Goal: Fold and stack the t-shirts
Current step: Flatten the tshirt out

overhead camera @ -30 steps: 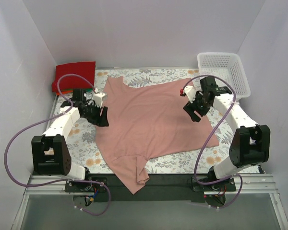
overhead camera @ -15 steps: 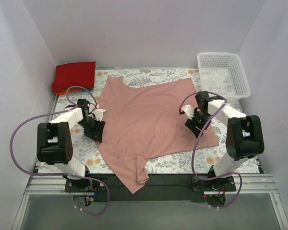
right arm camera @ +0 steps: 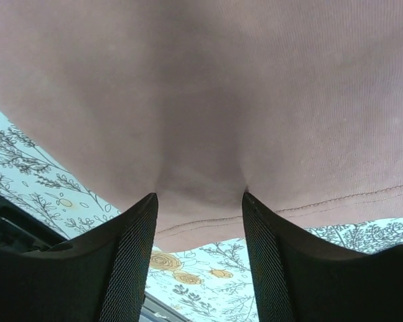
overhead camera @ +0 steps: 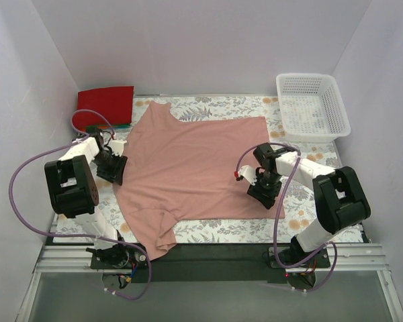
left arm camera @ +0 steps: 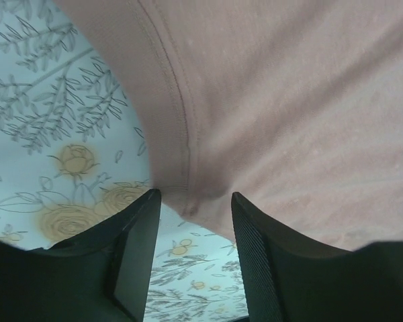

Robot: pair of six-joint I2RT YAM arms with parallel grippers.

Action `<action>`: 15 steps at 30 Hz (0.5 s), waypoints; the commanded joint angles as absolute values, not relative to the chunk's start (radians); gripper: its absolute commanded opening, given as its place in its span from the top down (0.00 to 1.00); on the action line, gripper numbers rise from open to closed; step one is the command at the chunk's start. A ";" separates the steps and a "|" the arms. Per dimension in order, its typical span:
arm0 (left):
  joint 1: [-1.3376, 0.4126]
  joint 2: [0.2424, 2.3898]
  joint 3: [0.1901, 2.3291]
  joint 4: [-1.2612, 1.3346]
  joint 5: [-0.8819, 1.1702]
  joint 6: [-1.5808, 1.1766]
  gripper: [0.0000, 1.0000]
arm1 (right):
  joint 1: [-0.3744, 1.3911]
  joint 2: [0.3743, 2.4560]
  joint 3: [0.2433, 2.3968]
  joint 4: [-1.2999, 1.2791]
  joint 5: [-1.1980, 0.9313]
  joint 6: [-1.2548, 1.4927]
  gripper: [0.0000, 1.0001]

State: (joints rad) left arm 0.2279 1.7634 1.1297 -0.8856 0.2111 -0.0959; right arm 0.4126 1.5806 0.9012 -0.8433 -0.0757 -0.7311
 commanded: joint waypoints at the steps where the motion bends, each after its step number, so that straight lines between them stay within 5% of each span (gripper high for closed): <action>1: 0.236 1.695 1.193 -0.914 0.213 -0.025 0.53 | 0.414 1.528 0.919 -0.906 -0.133 -0.700 0.41; 15: 0.227 1.626 1.146 -0.901 0.339 -0.061 0.51 | 0.399 1.571 1.013 -0.905 -0.138 -0.680 0.49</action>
State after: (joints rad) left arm 0.2287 1.6310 1.1851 -0.9211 0.3092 -0.0517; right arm 0.4004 1.5314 1.0317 -0.9154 -0.1238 -0.6968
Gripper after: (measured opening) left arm 0.493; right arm 0.517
